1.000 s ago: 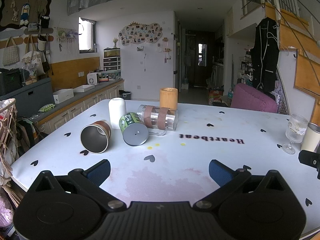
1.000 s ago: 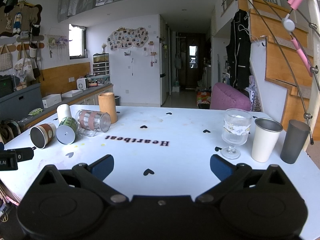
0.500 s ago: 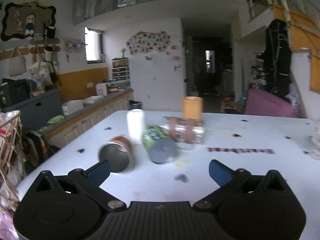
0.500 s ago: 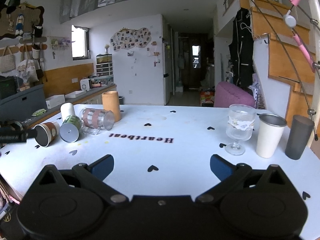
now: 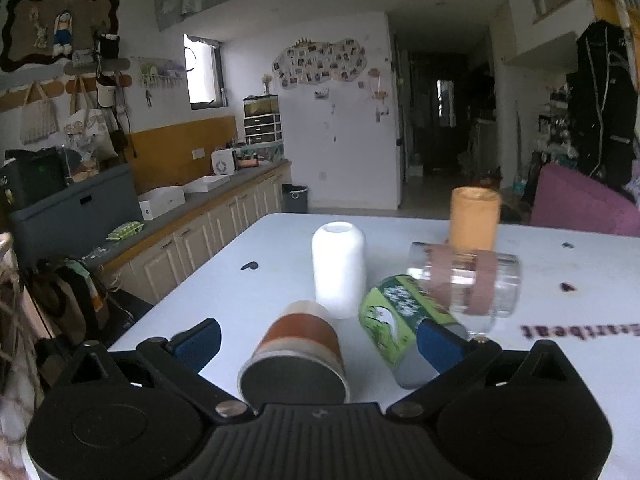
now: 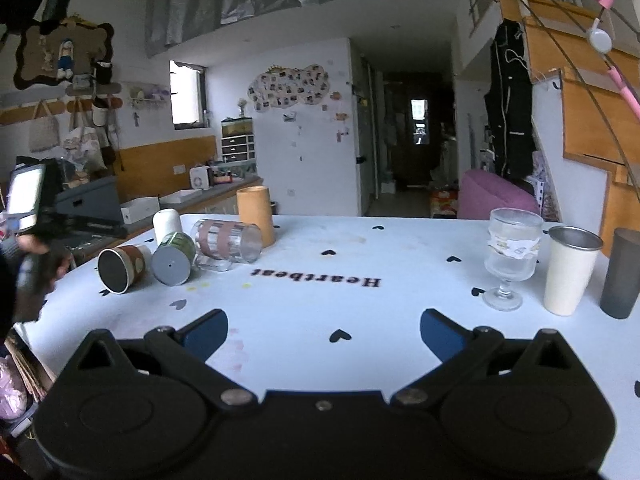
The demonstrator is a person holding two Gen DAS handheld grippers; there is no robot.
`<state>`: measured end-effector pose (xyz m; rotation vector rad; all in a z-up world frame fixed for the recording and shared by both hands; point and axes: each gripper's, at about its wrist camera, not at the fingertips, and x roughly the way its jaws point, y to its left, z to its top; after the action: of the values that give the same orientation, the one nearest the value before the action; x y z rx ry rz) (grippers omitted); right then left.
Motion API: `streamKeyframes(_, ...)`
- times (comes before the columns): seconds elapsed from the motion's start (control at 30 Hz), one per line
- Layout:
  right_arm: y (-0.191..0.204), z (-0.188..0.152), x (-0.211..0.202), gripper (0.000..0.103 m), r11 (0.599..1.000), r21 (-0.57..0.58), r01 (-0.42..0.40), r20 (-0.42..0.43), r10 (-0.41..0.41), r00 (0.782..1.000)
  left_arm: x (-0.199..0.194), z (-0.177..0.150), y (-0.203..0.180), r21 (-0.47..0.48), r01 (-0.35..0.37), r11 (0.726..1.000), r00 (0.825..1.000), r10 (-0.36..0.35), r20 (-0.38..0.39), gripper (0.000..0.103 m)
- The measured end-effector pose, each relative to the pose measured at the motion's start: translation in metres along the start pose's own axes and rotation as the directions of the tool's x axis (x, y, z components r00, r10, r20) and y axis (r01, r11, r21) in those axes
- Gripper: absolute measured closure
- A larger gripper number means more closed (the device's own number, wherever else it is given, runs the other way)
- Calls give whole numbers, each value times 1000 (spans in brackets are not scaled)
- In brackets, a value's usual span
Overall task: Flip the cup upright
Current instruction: 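Move the left tool toward the tipped brown-banded cup's open rim, then close the left gripper on the cup rim and lift it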
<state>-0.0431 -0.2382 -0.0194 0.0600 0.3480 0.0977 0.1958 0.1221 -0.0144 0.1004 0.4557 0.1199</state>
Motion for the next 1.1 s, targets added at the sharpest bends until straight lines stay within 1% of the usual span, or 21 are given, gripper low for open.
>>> streamKeyframes(0.07,-1,-1,0,0,1000,0,-2,-1,2,1000,14,1,0,13,-32,999,999,32,-20,1)
streamKeyframes(0.17,-3,-4,2,0,1000,7,-1,-13,2,1000,34,-5,3,7,-50,999,996,50,-76,3)
streamKeyframes(0.27,-5,-6,5,0,1000,13,2,-29,-1,1000,50,-9,7,3,-77,997,989,76,-128,9)
streamKeyframes(0.3,-5,-6,5,0,1000,14,1,-31,-1,1000,54,-11,8,1,-88,996,986,87,-145,14)
streamKeyframes(0.37,-4,-6,6,0,1000,13,0,-33,1,999,57,-15,9,-4,-83,997,981,81,-174,20)
streamKeyframes(0.4,-4,-6,6,0,1000,13,0,-34,1,999,57,-17,10,-14,-71,997,982,67,-177,23)
streamKeyframes(0.53,-5,-6,6,0,1000,16,4,-38,-4,999,51,-20,7,5,-71,997,984,70,-165,24)
streamKeyframes(0.67,-8,-6,5,0,1000,23,7,-35,-6,999,35,-28,7,15,-49,999,985,50,-167,24)
streamKeyframes(0.8,-8,-5,4,0,1000,28,1,-30,-1,1000,4,-42,3,29,-4,1000,986,9,-168,24)
streamKeyframes(0.97,-7,-5,5,0,999,31,-6,-31,7,999,-44,-65,-10,53,70,996,986,-61,-154,24)
streamKeyframes(1.1,-8,-5,6,0,999,40,-17,-33,19,999,-78,-79,-35,85,160,983,980,-148,-134,24)
